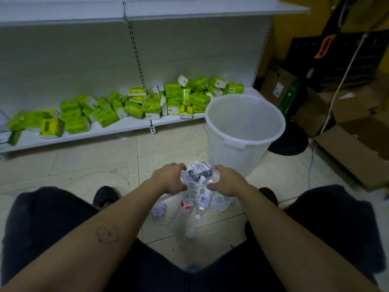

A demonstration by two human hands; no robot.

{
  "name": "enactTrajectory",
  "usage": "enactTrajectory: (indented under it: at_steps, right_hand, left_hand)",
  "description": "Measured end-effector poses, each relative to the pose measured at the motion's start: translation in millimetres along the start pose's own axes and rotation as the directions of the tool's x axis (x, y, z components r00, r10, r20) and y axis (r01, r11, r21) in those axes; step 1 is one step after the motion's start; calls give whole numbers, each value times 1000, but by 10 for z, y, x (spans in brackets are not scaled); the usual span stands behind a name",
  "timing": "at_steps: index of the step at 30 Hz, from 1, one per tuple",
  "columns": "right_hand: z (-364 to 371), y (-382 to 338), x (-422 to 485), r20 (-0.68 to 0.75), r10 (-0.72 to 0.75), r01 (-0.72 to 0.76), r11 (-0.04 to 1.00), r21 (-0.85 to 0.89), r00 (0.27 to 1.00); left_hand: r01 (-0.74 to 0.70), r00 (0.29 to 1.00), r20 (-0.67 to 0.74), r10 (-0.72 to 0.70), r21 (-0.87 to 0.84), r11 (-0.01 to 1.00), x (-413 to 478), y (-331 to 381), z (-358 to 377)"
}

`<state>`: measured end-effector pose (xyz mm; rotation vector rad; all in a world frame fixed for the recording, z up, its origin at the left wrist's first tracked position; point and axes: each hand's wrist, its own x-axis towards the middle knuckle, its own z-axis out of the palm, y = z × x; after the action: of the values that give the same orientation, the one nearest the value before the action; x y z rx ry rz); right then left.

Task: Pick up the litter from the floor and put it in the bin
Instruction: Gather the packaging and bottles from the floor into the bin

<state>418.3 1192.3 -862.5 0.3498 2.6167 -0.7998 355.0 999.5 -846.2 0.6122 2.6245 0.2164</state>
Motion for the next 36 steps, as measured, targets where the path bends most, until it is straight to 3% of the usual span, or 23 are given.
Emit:
enactTrajectory:
  at_steps: [4,11,16,20,23,26,33,36]
  right_hand:
    - [221,161,480,133,40,-40,999,-2,990]
    - [746,562,1260,226,182,-193,981,26,957]
    - [1256,909,1615,285,238,-270,960,78,928]
    - [1554,1043,1846,162,345,-373,905,203,925]
    - [1780,1029,2033,113,392,-404,830,385,913]
    - [1972,968,2157,103,504,-484,723,493,858]
    - [2249,908,2186,-1,601,-548,730,409,800]
    - [2273,939,2218,-6,599,-549,738,392,801]
  left_hand:
    - [40,997,60,-40,1,999,407,-126,264]
    - [110,971,208,-121,66,992,1199,-398,904]
    - [179,938,315,-144,-85,980,1615,-557,1491]
    - [351,932,211,-294,-331,876,1759,-628,1905]
    - [336,941,148,-306,-542,770,1815,-695,2127]
    - [330,923,66,-379,-641,693,1777,-769,2270]
    - [345,897,124,-424,-797,496,1649,-810,2442]
    - [343,887,109,-449,-807,482,1684,-810,2432]
